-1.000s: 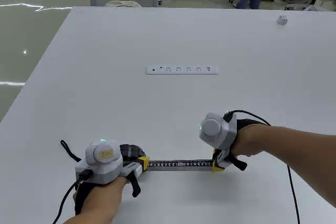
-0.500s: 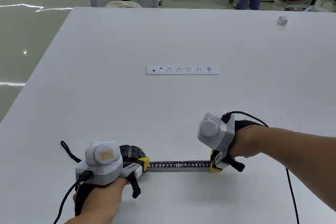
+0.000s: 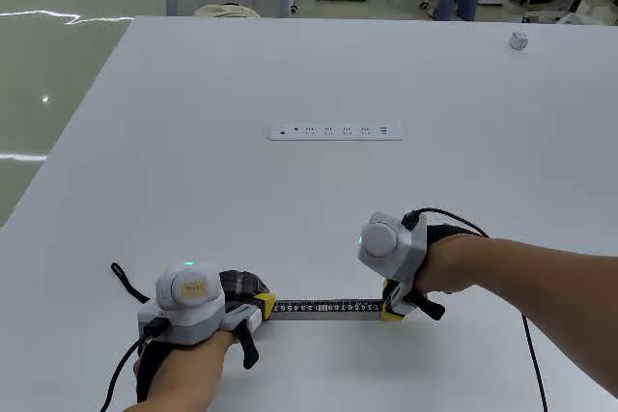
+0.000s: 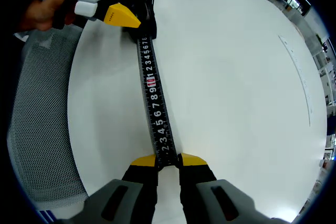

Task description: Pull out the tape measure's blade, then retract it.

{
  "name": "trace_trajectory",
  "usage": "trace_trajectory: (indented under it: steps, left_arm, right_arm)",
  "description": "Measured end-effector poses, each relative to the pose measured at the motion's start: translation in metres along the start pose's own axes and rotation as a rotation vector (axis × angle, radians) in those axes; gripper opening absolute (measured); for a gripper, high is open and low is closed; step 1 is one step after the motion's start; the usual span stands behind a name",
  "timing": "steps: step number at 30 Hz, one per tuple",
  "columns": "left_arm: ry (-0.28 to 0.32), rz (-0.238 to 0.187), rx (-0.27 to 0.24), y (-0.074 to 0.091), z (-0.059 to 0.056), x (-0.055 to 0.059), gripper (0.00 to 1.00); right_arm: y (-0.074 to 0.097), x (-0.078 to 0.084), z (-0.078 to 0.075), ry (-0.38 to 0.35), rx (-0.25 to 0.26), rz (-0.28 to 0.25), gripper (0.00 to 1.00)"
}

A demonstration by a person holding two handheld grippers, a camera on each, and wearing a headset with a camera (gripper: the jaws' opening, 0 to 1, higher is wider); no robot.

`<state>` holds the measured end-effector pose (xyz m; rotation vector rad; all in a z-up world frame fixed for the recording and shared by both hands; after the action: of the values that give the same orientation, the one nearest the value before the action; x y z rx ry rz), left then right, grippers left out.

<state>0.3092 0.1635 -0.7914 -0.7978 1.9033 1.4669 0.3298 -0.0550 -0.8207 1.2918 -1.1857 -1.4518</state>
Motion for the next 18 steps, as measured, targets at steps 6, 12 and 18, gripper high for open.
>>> trace_trajectory:
  steps: [6,12,18]
  left_arm:
    - [0.003,0.000,0.002,-0.0002,0.0001,0.0002,0.59]
    - [0.002,-0.003,0.003,-0.0004,0.0000,0.0003,0.58]
    - [0.002,-0.005,0.004,-0.0006,0.0000,0.0002,0.58]
  right_arm:
    - [-0.0002,-0.0020,0.0008,0.000,-0.001,-0.001,0.15]
    - [-0.0006,-0.0043,0.0016,-0.002,-0.001,-0.003,0.15]
    - [-0.0010,-0.0071,0.0021,0.000,-0.003,-0.005,0.15]
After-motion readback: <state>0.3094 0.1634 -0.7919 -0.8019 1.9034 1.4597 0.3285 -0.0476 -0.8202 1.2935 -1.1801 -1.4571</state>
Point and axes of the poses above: the centre of the closed fingertips' face, and the gripper's own axes: y roughly backward along the fingers, z roughly to its left, x roughly out of its underside, the point moved 2 cm from there along y, roughly backward along the fingers, and after that the axes turned 1 degree about x, right-handed, at the moved point
